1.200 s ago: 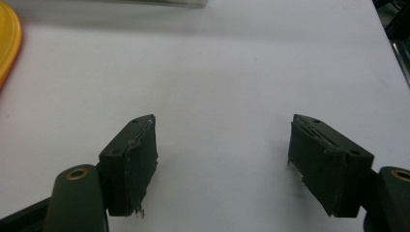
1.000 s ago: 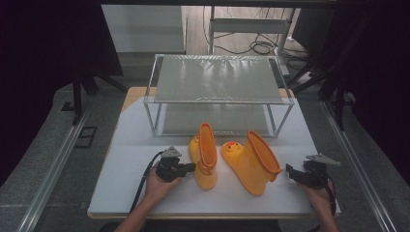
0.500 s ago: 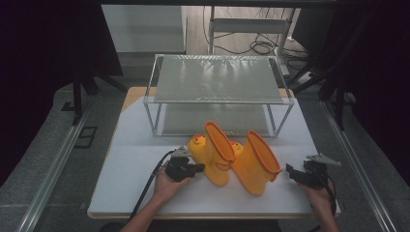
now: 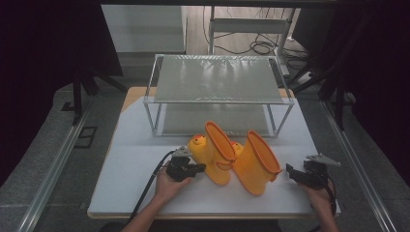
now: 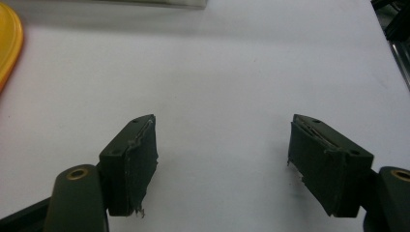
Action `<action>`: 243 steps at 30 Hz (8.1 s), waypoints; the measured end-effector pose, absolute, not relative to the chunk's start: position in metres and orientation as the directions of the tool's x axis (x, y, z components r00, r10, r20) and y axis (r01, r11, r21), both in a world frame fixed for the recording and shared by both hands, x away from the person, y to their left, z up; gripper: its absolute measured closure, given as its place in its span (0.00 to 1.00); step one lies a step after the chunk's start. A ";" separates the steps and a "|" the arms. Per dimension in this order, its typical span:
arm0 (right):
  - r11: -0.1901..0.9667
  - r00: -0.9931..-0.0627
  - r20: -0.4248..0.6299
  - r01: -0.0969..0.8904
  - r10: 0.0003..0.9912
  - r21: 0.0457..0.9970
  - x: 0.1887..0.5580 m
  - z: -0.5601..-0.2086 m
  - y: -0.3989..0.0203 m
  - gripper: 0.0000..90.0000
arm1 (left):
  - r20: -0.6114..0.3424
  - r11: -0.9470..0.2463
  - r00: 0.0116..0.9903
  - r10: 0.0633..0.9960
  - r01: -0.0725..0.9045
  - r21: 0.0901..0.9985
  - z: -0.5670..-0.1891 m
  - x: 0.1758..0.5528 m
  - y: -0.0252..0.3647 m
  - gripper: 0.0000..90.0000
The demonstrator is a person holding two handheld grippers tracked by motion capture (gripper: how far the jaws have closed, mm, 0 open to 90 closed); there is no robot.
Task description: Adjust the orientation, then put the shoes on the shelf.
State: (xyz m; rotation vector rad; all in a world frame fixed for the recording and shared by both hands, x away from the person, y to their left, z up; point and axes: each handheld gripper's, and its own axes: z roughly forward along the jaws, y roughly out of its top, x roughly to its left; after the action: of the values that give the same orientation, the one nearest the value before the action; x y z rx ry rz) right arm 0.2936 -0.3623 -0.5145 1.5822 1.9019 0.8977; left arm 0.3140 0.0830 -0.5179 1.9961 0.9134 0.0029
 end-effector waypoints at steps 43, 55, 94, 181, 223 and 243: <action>0.271 -0.665 0.169 0.504 0.728 0.820 0.216 -0.486 -0.298 1.00 | -0.260 -0.162 0.626 0.735 0.534 0.830 -0.487 0.304 0.152 0.46; 0.309 -0.637 0.181 0.579 0.749 0.755 0.217 -0.493 -0.291 1.00 | -0.264 -0.151 0.615 0.743 0.539 0.829 -0.488 0.305 0.157 0.46; 0.328 -0.686 0.171 0.533 0.708 0.780 0.249 -0.495 -0.264 0.97 | -0.285 -0.131 0.598 0.749 0.556 0.821 -0.491 0.309 0.162 0.47; 0.385 -0.636 0.297 0.708 0.712 0.592 0.333 -0.314 -0.211 0.41 | -0.276 -0.182 0.649 0.709 0.547 0.817 -0.493 0.306 0.147 0.66; 0.474 -0.559 0.140 0.791 0.817 0.387 0.347 -0.349 -0.150 0.54 | -0.276 -0.186 0.647 0.711 0.551 0.814 -0.495 0.306 0.149 0.66; 0.472 -0.567 0.228 0.804 0.791 0.362 0.358 -0.350 -0.173 0.93 | -0.274 -0.183 0.641 0.717 0.553 0.813 -0.495 0.307 0.151 0.65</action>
State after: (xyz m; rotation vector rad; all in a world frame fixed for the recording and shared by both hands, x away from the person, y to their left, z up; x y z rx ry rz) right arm 0.3580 -0.1733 -0.3501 1.4737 2.7194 0.6943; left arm 0.3065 0.1514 -0.4952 1.8606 1.0099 0.2054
